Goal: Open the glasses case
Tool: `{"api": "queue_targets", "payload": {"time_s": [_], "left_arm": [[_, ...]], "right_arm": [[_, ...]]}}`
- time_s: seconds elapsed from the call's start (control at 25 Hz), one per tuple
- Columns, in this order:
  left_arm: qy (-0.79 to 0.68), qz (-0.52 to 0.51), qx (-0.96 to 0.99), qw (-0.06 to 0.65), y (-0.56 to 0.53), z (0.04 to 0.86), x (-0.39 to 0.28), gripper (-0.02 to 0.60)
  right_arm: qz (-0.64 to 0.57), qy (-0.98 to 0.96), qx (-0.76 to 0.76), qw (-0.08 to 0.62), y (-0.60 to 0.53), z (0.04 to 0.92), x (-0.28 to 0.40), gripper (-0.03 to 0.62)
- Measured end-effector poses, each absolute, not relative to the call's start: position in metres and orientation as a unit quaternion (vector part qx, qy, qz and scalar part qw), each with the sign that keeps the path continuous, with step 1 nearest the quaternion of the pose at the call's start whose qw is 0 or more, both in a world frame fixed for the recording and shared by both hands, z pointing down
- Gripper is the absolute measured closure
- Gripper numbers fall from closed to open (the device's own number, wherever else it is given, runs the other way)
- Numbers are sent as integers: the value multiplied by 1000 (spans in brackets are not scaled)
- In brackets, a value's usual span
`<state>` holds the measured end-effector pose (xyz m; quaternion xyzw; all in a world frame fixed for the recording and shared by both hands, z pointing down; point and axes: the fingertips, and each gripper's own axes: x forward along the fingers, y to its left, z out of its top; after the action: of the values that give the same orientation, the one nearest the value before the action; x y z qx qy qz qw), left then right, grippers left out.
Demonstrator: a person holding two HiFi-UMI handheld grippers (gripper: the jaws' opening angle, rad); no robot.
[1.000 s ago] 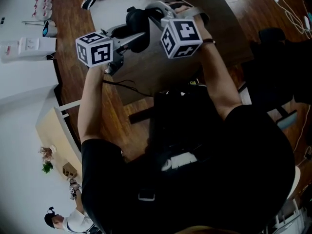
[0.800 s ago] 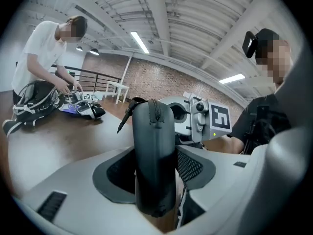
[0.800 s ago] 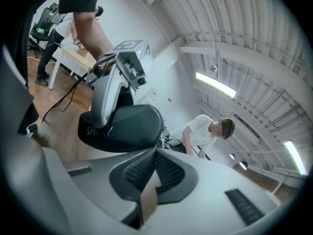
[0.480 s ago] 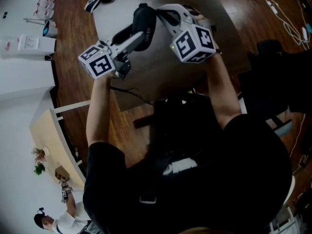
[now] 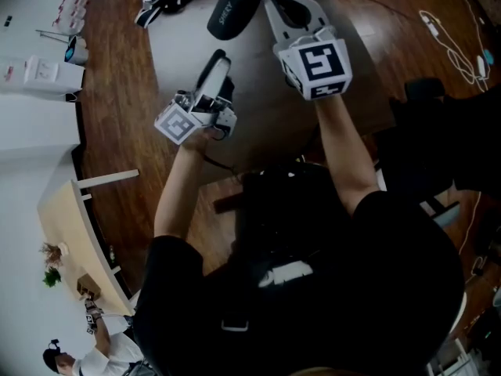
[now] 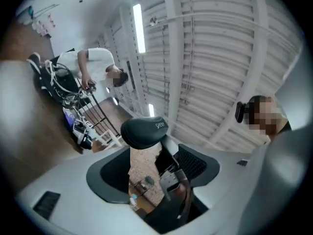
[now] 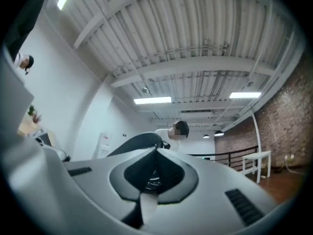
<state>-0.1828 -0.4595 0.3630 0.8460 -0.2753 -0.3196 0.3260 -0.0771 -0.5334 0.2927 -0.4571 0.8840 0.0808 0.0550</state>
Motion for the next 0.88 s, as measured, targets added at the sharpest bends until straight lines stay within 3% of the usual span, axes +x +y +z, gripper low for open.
{"api": "queue_targets", "payload": {"time_s": [0.16, 0.4, 0.52, 0.68, 0.76, 0.88], "left_arm": [[-288, -421, 789, 341, -473, 359, -183, 232], [-296, -495, 738, 352, -480, 368, -195, 194], [-293, -538, 723, 318, -481, 351, -216, 178], [-358, -523, 722, 275, -491, 344, -248, 185], [-373, -514, 727, 260, -492, 340, -258, 253], [-380, -482, 749, 250, -489, 336, -255, 284]], "right_arm": [[23, 897, -430, 100, -520, 304, -95, 583], [-22, 901, -404, 156, -513, 306, -101, 585], [15, 923, -374, 88, -499, 324, -125, 585], [84, 956, -277, -43, -463, 363, -159, 585], [117, 961, -228, -103, -447, 382, -172, 585], [140, 960, -191, -147, -433, 401, -182, 585]]}}
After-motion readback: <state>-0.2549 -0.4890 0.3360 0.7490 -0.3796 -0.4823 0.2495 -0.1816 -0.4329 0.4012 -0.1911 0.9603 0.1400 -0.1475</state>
